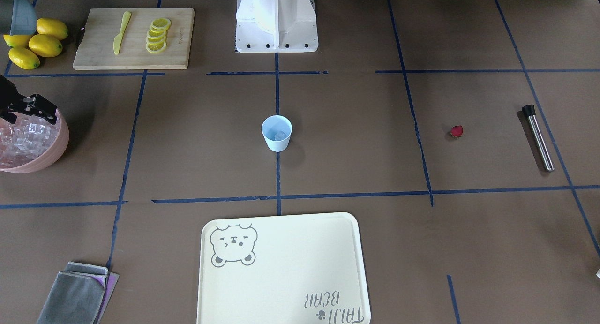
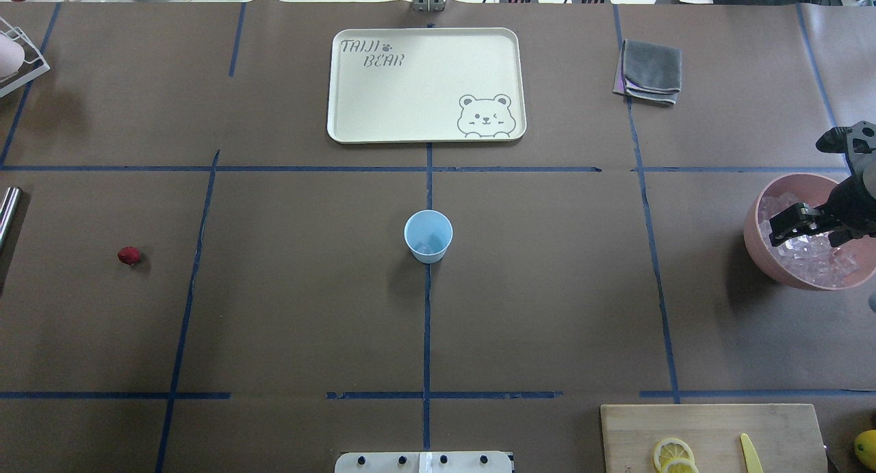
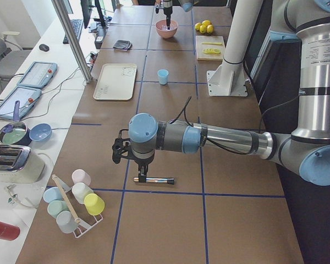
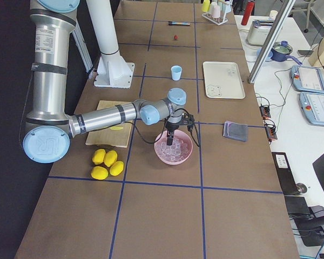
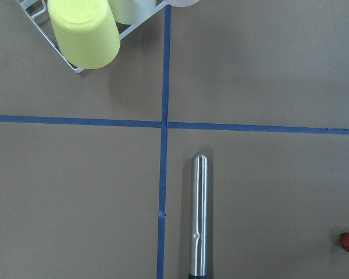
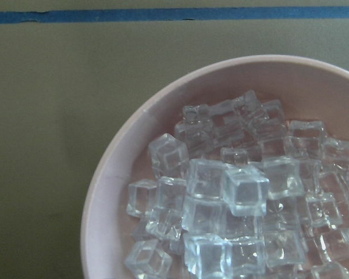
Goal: Mash ice and strawberries in cup
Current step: 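Lower the right gripper into the bowl and grasp another ice cube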
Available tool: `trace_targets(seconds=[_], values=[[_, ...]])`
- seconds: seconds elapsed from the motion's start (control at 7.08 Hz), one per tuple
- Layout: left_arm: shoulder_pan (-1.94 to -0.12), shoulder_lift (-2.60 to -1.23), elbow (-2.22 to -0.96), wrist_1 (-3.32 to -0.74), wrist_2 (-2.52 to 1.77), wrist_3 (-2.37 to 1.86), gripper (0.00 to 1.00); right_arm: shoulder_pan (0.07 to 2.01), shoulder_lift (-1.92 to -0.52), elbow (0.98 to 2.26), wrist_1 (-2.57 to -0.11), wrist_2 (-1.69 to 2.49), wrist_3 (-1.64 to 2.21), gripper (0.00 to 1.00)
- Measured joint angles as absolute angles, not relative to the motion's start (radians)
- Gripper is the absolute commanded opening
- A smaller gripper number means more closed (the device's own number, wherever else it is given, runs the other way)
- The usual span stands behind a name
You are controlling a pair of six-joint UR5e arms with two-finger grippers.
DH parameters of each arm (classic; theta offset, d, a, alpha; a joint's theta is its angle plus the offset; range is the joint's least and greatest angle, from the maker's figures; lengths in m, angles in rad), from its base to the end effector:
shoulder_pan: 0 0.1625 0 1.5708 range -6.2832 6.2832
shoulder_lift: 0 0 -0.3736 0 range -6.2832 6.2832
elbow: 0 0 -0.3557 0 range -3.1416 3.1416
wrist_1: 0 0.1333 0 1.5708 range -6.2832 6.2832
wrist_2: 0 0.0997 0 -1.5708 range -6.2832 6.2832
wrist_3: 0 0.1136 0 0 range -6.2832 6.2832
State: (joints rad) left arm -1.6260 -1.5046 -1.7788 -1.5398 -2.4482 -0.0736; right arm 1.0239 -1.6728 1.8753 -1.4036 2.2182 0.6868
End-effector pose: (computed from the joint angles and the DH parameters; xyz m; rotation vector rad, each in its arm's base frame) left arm -0.0698 -0.4313 0.5461 0.0955 0.8775 -0.0717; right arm -0.1714 -0.4062 0.5111 -0.0792 -0.7278 0.0139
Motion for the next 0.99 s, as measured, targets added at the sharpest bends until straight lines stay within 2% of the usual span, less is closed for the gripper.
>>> trace_targets(seconds=[0.42,0.71,0.99], values=[[-1.626,-1.503,-1.782,-1.539,-2.448,-0.074,1.00,1.023,-1.656,1.848,-1.404,2.217,0.688,0.91],[-1.626,-1.503,-1.785,-1.538,-2.448,-0.074,1.00,1.022,-1.645,1.833,-1.404,2.217,0.687,0.77],[-1.626,-1.503,-1.788,-1.537,-2.448,-0.075,1.00,1.022,-1.638,1.821,-1.404,2.217,0.688,0.57]])
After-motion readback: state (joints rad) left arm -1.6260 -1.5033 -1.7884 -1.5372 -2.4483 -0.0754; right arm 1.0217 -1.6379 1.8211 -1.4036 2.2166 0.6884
